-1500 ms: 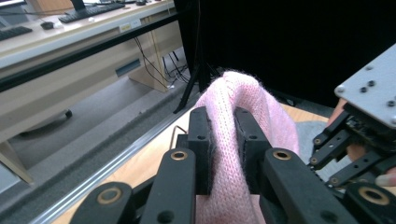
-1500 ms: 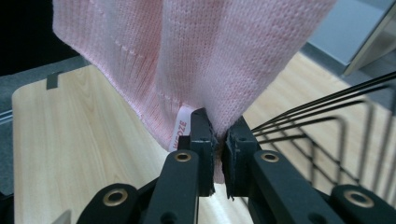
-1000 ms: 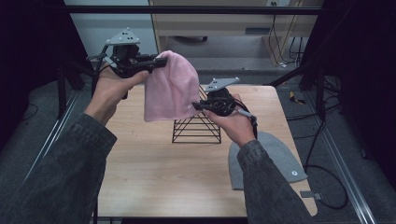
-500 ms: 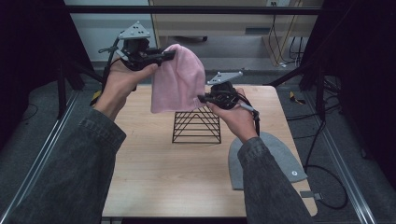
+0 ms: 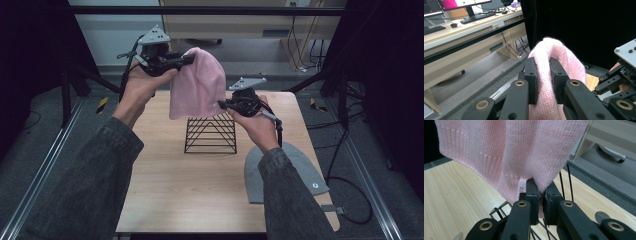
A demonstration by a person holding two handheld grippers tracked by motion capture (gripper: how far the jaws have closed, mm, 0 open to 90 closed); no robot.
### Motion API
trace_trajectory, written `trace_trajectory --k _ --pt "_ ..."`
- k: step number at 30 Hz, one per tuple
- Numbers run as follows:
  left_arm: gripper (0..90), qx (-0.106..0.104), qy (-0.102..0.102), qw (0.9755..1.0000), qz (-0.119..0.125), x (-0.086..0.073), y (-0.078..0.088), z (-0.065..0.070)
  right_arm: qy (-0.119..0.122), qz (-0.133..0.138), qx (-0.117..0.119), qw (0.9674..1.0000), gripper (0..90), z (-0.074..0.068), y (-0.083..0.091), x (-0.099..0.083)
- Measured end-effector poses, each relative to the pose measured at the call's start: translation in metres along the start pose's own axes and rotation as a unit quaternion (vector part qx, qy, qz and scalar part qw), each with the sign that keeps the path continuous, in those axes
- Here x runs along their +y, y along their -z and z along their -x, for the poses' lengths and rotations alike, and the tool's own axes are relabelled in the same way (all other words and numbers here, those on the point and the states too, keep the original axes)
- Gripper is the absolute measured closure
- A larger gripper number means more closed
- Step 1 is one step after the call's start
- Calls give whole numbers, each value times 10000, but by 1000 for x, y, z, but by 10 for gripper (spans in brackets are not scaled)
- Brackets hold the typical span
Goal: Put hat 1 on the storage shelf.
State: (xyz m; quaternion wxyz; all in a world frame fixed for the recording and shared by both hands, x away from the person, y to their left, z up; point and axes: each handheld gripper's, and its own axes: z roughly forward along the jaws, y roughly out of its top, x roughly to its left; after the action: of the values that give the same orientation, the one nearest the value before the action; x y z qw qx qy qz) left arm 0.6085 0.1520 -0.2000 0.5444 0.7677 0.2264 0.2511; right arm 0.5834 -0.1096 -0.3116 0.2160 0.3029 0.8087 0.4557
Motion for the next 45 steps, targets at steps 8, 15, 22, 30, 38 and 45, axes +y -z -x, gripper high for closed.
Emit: trace_trajectory --k 8,15,22,30,38,45 --pt "788 -45 7 10000 -41 -6 -11 4 7 -124 -56 9999 843 -1 -2 -7" --pt "787 -92 8 9999 -67 -11 -16 7 40 -167 -130 9998 843 1 -1 -16" --pt "785 -131 -20 9998 -134 -20 -24 14 16 -221 -202 9996 844 4 1 -31" --pt "782 -206 -9 9996 -179 -29 -30 20 -67 -267 -237 9993 843 6 2 -47" --pt "781 -287 -7 9993 -230 -40 -31 28 -111 -308 -254 9991 843 7 4 -59" --pt "780 -394 -84 9987 -312 -47 -34 36 -34 -452 -276 9986 842 5 2 -69"
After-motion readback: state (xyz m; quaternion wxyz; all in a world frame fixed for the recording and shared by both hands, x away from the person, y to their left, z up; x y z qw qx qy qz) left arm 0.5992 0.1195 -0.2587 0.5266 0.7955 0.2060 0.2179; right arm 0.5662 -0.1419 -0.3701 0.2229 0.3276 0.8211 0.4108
